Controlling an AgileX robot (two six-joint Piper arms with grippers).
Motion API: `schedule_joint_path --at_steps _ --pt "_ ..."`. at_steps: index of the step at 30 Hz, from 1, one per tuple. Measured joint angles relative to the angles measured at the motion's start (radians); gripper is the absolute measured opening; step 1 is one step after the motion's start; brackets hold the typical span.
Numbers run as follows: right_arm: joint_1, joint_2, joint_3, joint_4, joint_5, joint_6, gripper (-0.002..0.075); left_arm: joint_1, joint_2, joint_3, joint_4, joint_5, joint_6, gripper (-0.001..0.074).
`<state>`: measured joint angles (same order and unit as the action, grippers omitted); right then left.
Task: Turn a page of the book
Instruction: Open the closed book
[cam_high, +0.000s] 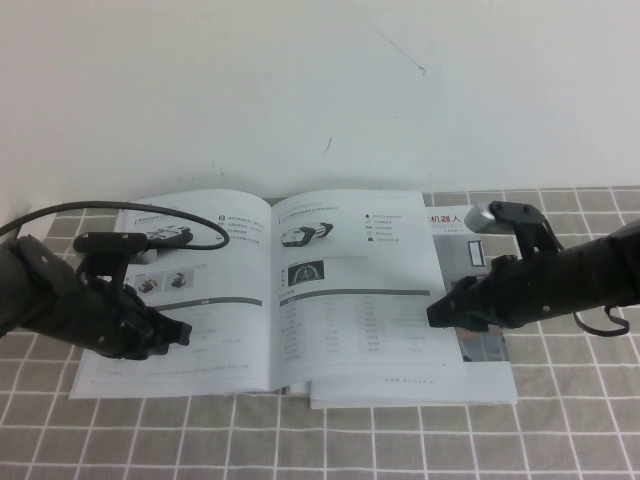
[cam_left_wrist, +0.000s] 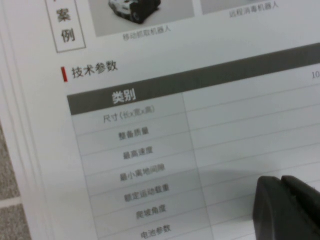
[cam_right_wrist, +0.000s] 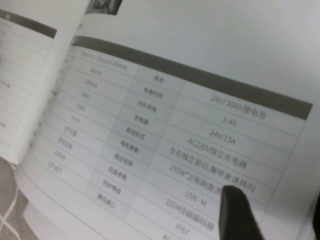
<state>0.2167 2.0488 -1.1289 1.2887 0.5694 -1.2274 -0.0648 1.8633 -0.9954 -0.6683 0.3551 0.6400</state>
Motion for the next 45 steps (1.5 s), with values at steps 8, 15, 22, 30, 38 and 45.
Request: schedule_joint_path --at_steps 8,15,22,30,38,45 --pt "0.0 0.028 -0.008 0.006 0.02 0.001 0.0324 0.0 0.0 0.0 -0.001 0.0 0.002 -0.0004" --pt "-0.006 0.032 -0.01 0.029 0.033 0.001 0.0324 0.0 0.0 0.0 -0.001 0.0 0.002 -0.0004" --pt "-0.006 0.004 -0.008 0.035 0.033 -0.006 0.0324 0.0 0.0 0.0 -0.001 0.0 0.002 -0.0004" --pt "-0.001 -0.065 -0.008 0.035 0.041 -0.014 0.0324 0.0 0.002 0.0 -0.001 0.004 0.001 -0.0004" --pt "-0.001 -0.047 -0.008 -0.002 0.019 0.001 0.0324 0.0 0.002 -0.001 -0.001 0.007 0.003 -0.0004" --pt "-0.001 0.002 -0.008 -0.024 0.003 0.014 0.0324 0.0 0.002 -0.001 -0.001 0.009 0.005 -0.0004"
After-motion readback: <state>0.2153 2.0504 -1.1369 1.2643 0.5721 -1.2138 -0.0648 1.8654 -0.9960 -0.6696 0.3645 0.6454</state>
